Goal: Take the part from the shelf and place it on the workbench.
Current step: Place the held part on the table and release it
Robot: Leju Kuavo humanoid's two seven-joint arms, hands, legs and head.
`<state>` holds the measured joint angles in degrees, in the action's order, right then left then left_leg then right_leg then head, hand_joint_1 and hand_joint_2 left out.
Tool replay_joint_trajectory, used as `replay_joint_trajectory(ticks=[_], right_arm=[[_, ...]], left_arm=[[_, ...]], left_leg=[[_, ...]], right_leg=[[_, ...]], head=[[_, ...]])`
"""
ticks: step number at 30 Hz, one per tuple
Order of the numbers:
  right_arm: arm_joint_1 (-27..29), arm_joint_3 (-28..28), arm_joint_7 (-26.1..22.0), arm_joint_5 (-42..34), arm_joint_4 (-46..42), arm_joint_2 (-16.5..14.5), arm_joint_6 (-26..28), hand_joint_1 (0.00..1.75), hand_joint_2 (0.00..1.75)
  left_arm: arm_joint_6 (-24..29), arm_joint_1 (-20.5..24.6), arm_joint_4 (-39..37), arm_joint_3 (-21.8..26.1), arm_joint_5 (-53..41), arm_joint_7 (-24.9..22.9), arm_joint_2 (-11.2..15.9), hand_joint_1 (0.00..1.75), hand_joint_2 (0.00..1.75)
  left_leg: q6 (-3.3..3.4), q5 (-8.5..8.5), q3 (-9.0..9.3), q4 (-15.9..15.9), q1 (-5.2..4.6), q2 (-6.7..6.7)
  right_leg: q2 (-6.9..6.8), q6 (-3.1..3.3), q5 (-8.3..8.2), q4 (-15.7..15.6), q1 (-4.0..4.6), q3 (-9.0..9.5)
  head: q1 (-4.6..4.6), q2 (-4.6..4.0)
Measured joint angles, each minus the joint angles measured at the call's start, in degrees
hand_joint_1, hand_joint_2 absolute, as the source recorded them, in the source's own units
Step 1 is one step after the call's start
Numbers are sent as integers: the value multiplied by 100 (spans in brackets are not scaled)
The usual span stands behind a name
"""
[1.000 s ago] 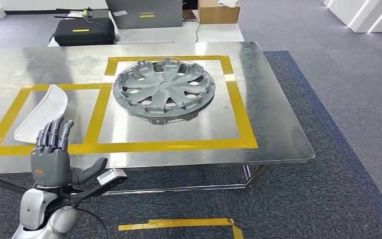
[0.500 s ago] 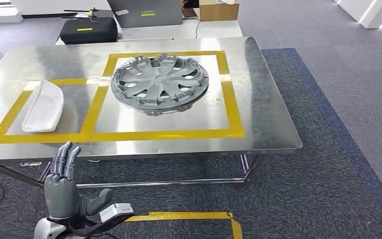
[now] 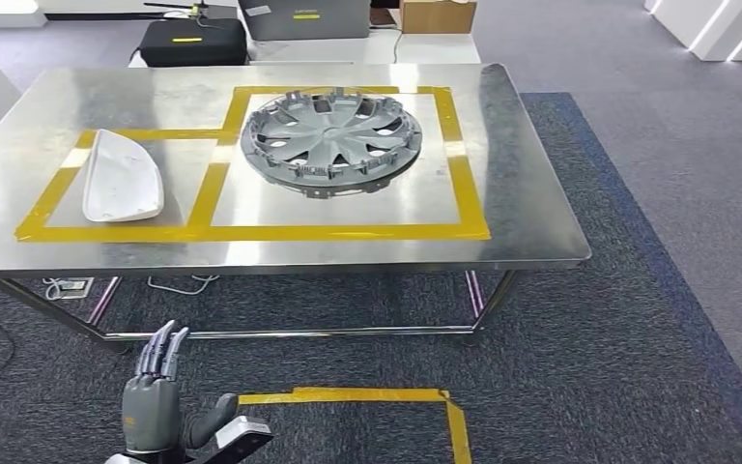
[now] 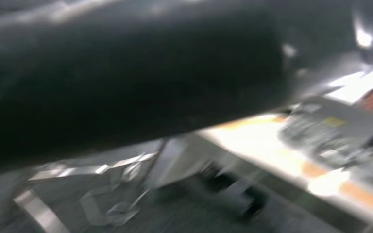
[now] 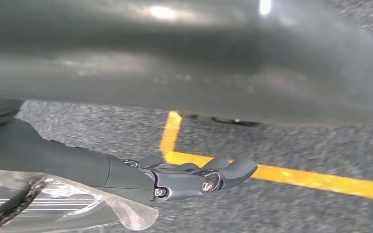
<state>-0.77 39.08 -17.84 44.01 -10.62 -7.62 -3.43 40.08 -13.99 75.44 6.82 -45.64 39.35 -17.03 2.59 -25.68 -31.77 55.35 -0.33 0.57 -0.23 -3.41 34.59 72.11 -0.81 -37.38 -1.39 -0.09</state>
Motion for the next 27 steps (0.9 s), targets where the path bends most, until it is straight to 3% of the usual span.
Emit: replay_joint_trajectory(ticks=[2, 3, 5, 6, 8, 9, 12, 13, 14, 15, 16, 18, 20, 23, 24, 25, 27], right_arm=[[12, 13, -28, 17, -1, 1, 83, 0, 0], [13, 21, -44, 32, -4, 1, 136, 0, 0], [13, 40, -68, 64, -14, 1, 228, 0, 0], [22, 49, -74, 76, -19, 1, 260, 0, 0], [58, 67, -75, 91, -23, 1, 291, 0, 0], [72, 75, -75, 95, -27, 1, 298, 0, 0], [92, 93, -75, 99, -34, 1, 305, 0, 0], [96, 95, -75, 101, -35, 1, 305, 0, 0], [98, 96, -75, 102, -37, 1, 306, 0, 0], [98, 97, -74, 104, -38, 1, 307, 0, 0], [97, 98, -74, 105, -39, 1, 308, 0, 0], [96, 98, -75, 105, -39, -1, 308, 0, 0], [92, 98, -76, 117, -40, -3, 332, 0, 0], [94, 96, -76, 226, -44, -3, 571, 0, 0], [98, 95, -74, 280, -46, -2, 707, 0, 0], [101, 94, -70, 333, -48, -2, 862, 0, 0], [97, 94, -63, 418, -51, -1, 1131, 0, 0]], left_arm=[[-75, 140, -587, 366, 557, 17, 1, 0, 0], [-168, 240, -924, 556, 936, 21, 12, 0, 0], [-388, 458, -1614, 910, 1644, 25, 52, 0, 0], [-464, 550, -1937, 1073, 1872, 26, 72, 0, 0], [-532, 681, -2459, 1340, 2052, 28, 96, 0, 0], [-544, 722, -2648, 1433, 2080, 28, 100, 0, 0], [-560, 828, -3048, 1614, 2106, 28, 106, 0, 0], [-561, 860, -3143, 1656, 2107, 28, 109, 0, 0], [-561, 889, -3220, 1689, 2109, 28, 112, 0, 0], [-561, 912, -3286, 1715, 2110, 28, 115, 0, 0], [-561, 930, -3338, 1735, 2110, 28, 119, 0, 0], [-561, 960, -3403, 1759, 2110, 29, 127, 0, 0], [-593, 1001, -3465, 1787, 2148, 30, 135, 0, 0], [-921, 1185, -3908, 1973, 2466, 16, 196, 0, 0], [-1101, 1269, -4174, 2089, 2600, -21, 238, 0, 0], [-1287, 1332, -4455, 2222, 2702, -110, 286, 0, 0], [-1591, 1394, -4958, 2442, 2763, -492, 374, 0, 0]], left_leg=[[-53, 103, -183, 64, 15, -1], [-84, 139, -266, 120, 12, -6], [-151, 208, -376, 218, -4, -13], [-181, 246, -403, 239, -8, -15], [-250, 257, -447, 261, 15, -23], [-286, 127, -481, 339, 30, -28], [-375, -710, -651, 1156, 58, -34], [-389, -896, -689, 1505, 61, -34], [-392, -944, -675, 1743, 63, -34], [-385, -869, -589, 1816, 64, -34], [-366, -713, -410, 1673, 63, -34], [-293, -459, 122, 943, 47, -38], [-220, -446, 500, 299, 20, -42], [-146, -440, 509, 62, 2, -35], [-105, -394, 464, 31, 11, -27], [-58, -334, 409, 7, 23, -15], [4, -208, 260, 4, 21, 5]], right_leg=[[4, -23, -322, -498, -22, 488], [15, -26, -360, -924, -30, 816], [40, 31, -229, -1565, -35, 1235], [47, 79, -171, -1691, -22, 1290], [23, 196, -206, -1696, -16, 1201], [6, 251, -254, -1693, -15, 1154], [-39, 353, -420, -1689, -10, 973], [-52, 359, -476, -1681, -3, 916], [-62, 358, -529, -1667, 4, 853], [-70, 354, -581, -1645, 10, 782], [-76, 347, -628, -1616, 17, 712], [-77, 322, -704, -1559, 33, 575], [-84, 271, -782, -1525, 45, 488], [-94, 168, -878, -1505, 32, 394], [-79, 134, -790, -1448, 28, 346], [-56, 109, -603, -1305, 27, 280], [-16, 74, -28, -718, 18, 107]], head=[[2, 0], [5, 0], [9, 0], [9, 0], [10, 0], [9, 0], [2, 0], [2, 0], [2, 0], [3, 0], [3, 0], [3, 0], [7, 0], [9, 0], [12, 0], [19, 0], [31, 0]])
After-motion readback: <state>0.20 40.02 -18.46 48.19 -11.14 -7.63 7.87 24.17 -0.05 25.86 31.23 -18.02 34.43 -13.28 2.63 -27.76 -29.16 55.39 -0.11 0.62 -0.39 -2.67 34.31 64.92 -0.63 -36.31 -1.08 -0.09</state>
